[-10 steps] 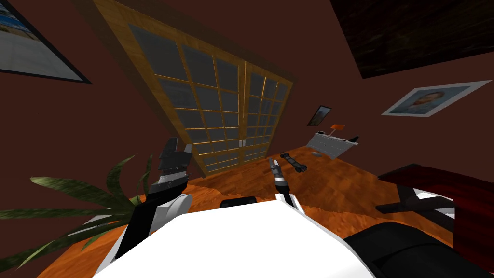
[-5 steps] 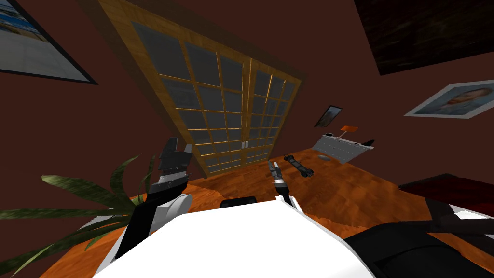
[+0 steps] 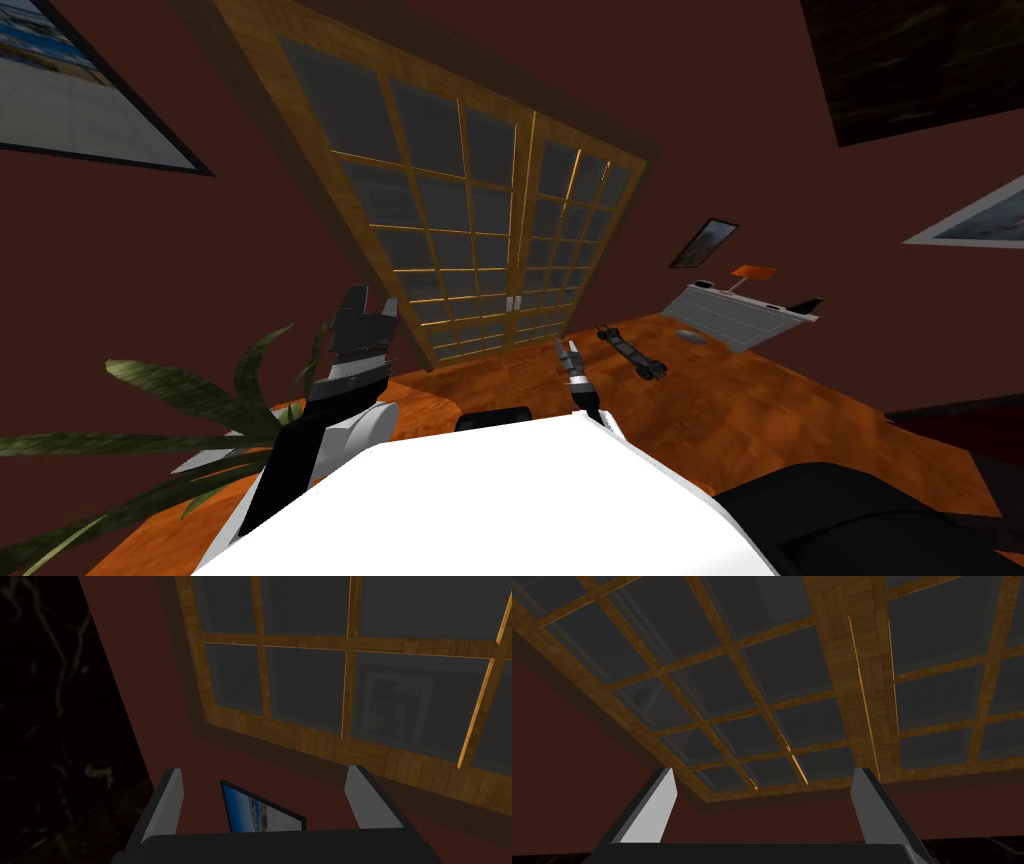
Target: Pull the door open
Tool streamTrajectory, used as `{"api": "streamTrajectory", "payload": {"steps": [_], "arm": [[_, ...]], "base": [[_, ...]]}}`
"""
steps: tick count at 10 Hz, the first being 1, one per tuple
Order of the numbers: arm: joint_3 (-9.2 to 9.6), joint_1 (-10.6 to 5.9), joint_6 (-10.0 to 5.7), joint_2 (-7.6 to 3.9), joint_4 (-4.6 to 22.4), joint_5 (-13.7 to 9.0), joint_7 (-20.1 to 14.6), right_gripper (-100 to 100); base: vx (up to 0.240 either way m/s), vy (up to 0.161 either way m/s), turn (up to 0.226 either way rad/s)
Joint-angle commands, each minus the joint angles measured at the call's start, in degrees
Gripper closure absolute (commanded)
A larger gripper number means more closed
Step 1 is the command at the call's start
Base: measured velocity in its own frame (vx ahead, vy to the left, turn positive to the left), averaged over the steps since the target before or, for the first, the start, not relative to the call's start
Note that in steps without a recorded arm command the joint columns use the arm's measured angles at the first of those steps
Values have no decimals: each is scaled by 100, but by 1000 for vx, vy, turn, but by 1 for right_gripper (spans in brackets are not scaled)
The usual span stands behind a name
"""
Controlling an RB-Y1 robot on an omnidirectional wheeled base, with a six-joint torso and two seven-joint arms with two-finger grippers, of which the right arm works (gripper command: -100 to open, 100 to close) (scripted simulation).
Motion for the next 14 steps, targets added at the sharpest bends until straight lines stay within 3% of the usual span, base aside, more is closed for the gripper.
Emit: {"api": "streamTrajectory", "payload": {"steps": [1,14], "arm": [[-47,-49,-84,0,229,65,180,-100],[-379,-352,-599,61,1817,598,1489,-100]], "base": [[113,18,72],[123,9,86]]}}
